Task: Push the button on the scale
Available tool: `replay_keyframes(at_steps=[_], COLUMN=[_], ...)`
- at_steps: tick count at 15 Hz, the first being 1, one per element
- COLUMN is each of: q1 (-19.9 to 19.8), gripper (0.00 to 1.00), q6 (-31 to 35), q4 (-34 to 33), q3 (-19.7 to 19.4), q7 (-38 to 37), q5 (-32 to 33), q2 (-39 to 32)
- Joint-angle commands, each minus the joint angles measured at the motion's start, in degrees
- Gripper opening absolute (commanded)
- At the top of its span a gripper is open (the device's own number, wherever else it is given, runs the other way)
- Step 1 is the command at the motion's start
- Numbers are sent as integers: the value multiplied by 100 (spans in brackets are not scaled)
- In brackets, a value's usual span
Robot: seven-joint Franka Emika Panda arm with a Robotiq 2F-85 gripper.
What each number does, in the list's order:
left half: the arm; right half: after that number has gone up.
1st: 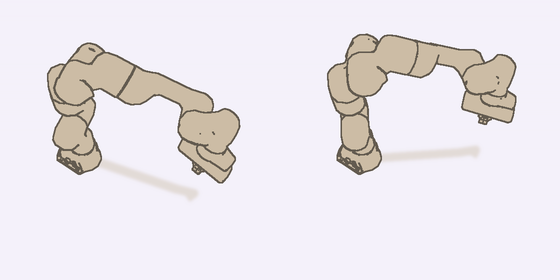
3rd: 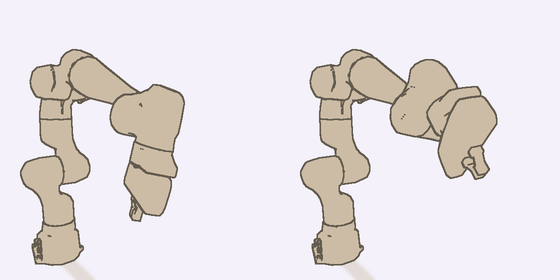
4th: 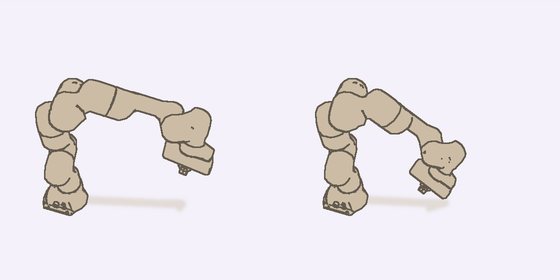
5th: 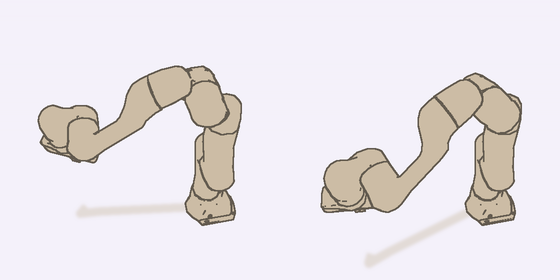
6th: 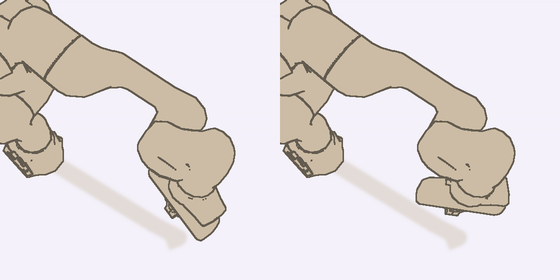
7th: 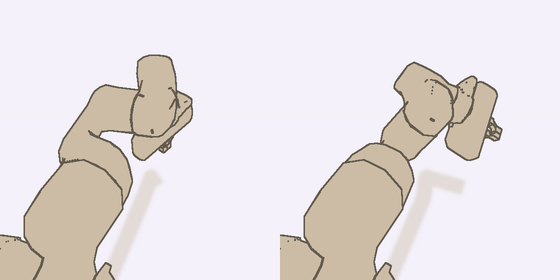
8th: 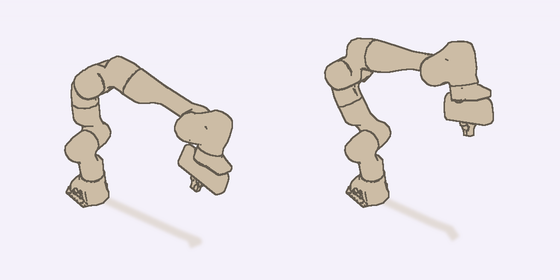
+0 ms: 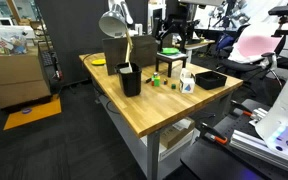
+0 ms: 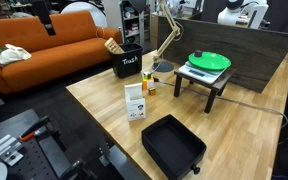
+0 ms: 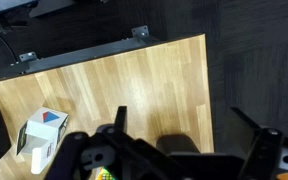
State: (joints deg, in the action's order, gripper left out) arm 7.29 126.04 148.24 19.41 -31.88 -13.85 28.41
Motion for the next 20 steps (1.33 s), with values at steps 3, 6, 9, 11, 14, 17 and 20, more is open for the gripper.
replay_keyframes(at_steps=[3,6,9,11,14,17,20], q1=[51,-65,-245,-260,-296,-294,-294], gripper=[100,100,100,100,100,100,100], q6=[70,118,135,-6,-5,1,4], q4=[46,183,293,184,239,243,243], q3=[-174,-448,-721,-734,-754,-747,-747], q7=[21,57,23,30,22,18,18], q5=[-6,-50,-25,0,-2,-1,-1], q2=[23,168,323,216,298,301,301])
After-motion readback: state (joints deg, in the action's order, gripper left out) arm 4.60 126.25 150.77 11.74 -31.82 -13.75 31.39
